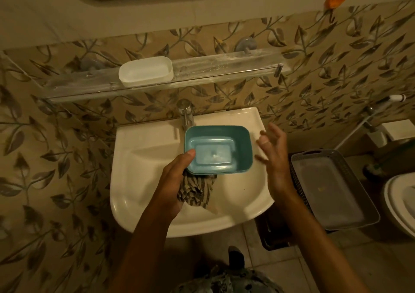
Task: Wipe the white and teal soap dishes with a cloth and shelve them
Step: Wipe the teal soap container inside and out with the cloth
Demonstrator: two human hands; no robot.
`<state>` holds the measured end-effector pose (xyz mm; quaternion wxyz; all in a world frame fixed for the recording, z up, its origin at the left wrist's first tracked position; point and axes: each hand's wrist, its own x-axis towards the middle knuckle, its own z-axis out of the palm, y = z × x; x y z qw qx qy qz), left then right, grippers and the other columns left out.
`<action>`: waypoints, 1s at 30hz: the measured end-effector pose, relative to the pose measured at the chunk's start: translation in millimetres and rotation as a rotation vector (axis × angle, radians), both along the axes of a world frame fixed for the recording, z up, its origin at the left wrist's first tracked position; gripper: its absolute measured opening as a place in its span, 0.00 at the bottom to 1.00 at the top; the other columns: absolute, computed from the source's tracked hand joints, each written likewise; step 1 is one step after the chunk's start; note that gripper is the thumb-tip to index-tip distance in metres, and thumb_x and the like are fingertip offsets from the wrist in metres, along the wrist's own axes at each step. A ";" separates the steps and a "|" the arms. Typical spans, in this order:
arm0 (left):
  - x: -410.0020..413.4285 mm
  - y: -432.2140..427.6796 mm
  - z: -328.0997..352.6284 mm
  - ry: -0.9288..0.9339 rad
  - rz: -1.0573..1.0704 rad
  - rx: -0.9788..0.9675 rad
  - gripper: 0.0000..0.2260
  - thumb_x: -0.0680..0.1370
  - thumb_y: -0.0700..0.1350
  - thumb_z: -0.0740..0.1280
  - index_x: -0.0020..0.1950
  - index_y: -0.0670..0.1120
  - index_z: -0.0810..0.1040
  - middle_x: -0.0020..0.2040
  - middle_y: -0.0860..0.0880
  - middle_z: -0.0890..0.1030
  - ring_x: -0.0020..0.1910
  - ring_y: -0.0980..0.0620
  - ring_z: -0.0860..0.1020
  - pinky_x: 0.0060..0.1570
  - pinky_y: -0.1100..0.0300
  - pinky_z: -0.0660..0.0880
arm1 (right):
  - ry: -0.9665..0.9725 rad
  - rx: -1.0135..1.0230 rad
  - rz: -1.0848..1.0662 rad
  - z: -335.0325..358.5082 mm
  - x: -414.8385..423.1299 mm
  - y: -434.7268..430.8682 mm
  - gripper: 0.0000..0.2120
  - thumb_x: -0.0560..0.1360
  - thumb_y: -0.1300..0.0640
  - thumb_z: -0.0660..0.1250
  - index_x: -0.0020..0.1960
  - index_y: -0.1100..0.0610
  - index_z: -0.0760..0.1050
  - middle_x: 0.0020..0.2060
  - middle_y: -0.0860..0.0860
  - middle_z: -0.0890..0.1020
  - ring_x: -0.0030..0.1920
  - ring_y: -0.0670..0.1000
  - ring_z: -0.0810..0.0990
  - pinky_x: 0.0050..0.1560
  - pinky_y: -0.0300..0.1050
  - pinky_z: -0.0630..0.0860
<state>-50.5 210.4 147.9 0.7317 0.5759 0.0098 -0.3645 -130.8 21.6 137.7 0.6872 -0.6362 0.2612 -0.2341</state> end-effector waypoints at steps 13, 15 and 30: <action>-5.6 -8.9 9.4 -0.238 0.127 0.255 0.18 0.73 0.58 0.65 0.59 0.50 0.76 0.55 0.45 0.81 0.52 0.45 0.81 0.55 0.42 0.77 | 0.017 0.522 0.159 -11.0 -0.5 2.9 0.30 0.71 0.33 0.56 0.62 0.51 0.77 0.56 0.56 0.83 0.55 0.58 0.83 0.42 0.59 0.82; -2.8 -3.7 13.7 -0.400 0.320 0.339 0.12 0.78 0.45 0.63 0.61 0.52 0.74 0.59 0.48 0.79 0.53 0.51 0.80 0.53 0.46 0.78 | 0.051 0.424 0.077 -6.9 -0.4 2.8 0.33 0.70 0.31 0.57 0.63 0.53 0.76 0.59 0.57 0.81 0.58 0.60 0.81 0.50 0.66 0.80; -20.4 -63.4 36.0 -0.981 0.070 1.123 0.23 0.69 0.52 0.74 0.60 0.49 0.71 0.55 0.48 0.78 0.52 0.47 0.78 0.45 0.55 0.74 | 0.057 0.101 -0.096 -11.9 10.1 31.9 0.30 0.67 0.28 0.54 0.58 0.46 0.76 0.55 0.50 0.80 0.57 0.51 0.78 0.60 0.58 0.76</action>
